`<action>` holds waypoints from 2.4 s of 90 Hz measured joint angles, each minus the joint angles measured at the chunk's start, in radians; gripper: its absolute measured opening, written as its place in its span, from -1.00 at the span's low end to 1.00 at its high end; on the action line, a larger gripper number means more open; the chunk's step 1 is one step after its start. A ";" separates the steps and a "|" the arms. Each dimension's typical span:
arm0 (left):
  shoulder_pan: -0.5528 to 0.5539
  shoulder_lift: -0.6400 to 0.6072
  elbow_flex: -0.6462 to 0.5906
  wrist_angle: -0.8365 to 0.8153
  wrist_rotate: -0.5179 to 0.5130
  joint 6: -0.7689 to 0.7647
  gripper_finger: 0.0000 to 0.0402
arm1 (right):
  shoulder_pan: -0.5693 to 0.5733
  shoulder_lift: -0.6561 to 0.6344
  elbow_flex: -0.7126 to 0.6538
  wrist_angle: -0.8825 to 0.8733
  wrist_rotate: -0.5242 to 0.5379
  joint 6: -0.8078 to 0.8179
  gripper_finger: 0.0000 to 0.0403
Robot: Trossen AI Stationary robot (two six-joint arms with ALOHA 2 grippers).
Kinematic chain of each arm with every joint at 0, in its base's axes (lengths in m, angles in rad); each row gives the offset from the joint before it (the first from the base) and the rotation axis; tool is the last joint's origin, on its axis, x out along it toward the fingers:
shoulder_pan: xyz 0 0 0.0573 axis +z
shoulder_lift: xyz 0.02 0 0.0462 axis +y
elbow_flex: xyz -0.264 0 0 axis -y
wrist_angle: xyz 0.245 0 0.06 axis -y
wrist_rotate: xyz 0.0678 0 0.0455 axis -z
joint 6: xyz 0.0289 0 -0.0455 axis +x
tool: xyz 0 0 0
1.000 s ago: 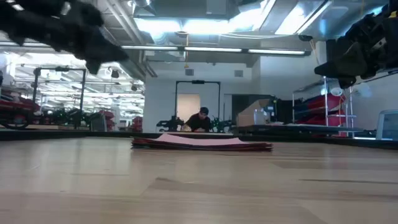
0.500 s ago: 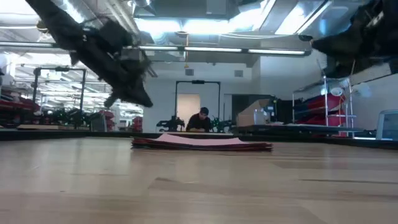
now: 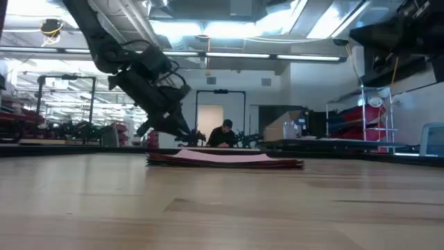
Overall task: Organize paper
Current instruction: Move the pink paper to the top left of the table
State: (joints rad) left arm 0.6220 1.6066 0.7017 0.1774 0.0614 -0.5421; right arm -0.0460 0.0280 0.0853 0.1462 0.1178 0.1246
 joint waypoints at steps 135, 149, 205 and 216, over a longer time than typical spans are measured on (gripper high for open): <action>0.039 0.134 0.019 0.063 0.007 0.022 -0.98 | 0.000 0.000 0.001 0.019 0.051 -0.037 -1.00; 0.038 0.086 0.019 0.053 0.012 0.020 -1.00 | 0.000 0.000 0.001 0.008 0.051 -0.047 -1.00; 0.050 -0.061 0.019 -0.149 -0.002 0.052 -1.00 | 0.000 0.000 0.001 0.008 0.051 -0.051 -1.00; 0.045 -0.036 0.019 -0.116 -0.009 0.012 -1.00 | 0.000 0.000 0.001 0.009 0.051 -0.055 -1.00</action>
State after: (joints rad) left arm 0.6675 1.5704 0.7208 0.0610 0.0528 -0.5297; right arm -0.0460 0.0284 0.0860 0.1547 0.1688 0.0696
